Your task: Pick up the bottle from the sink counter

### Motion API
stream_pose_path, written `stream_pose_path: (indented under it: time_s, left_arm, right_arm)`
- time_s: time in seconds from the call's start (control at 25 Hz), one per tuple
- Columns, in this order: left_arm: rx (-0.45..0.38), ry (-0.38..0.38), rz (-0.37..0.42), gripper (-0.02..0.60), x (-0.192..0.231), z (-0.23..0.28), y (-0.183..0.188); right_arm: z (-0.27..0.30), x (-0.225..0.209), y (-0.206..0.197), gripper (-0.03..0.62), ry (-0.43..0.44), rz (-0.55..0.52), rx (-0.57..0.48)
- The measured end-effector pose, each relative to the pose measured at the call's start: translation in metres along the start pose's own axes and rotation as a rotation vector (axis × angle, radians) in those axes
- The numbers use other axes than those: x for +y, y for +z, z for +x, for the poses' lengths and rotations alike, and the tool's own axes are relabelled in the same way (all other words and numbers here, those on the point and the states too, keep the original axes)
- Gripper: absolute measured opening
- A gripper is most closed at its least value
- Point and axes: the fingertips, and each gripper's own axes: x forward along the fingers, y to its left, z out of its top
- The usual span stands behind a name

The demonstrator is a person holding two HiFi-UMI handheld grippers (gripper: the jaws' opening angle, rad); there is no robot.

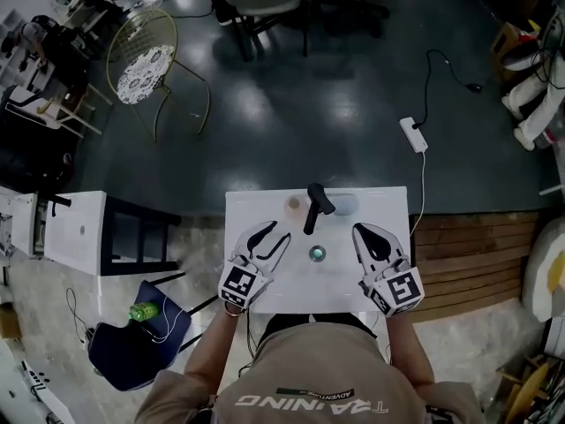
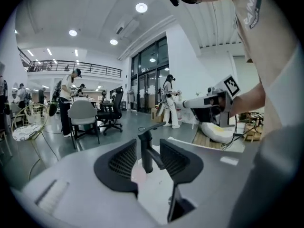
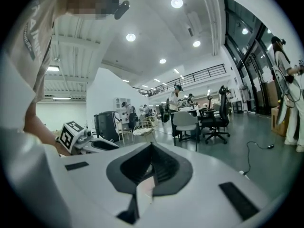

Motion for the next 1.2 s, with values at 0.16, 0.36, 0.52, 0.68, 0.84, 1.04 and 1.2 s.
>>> stream_pose_path:
  time_s: [0.16, 0.36, 0.52, 0.68, 0.84, 1.04, 1.2]
  left_arm:
    - [-0.004, -0.034, 0.012, 0.138, 0.018, 0.019, -0.029]
    - [-0.005, -0.069, 0.021, 0.138, 0.040, 0.053, -0.056]
    - [-0.027, -0.103, 0.005, 0.141, 0.045, 0.081, -0.068]
    - [-0.037, -0.129, -0.009, 0.153, 0.041, 0.092, -0.076]
    - [-0.033, -0.129, -0.033, 0.155, 0.042, 0.101, -0.085]
    - [-0.039, -0.138, -0.032, 0.155, 0.040, 0.108, -0.087]
    - [-0.046, -0.134, -0.026, 0.153, 0.039, 0.111, -0.087]
  right_arm:
    - [-0.005, 0.000, -0.004, 0.011, -0.038, -0.031, 0.043]
    - [-0.011, 0.000, -0.023, 0.011, -0.091, -0.020, 0.089]
    - [-0.012, 0.000, -0.030, 0.011, -0.106, -0.023, 0.141]
    - [-0.014, -0.002, -0.037, 0.011, -0.129, -0.010, 0.165]
    - [-0.015, -0.007, -0.045, 0.011, -0.149, 0.031, 0.171]
    - [-0.024, -0.006, -0.060, 0.011, -0.164, 0.054, 0.200]
    - [-0.026, -0.005, -0.067, 0.011, -0.165, 0.069, 0.207]
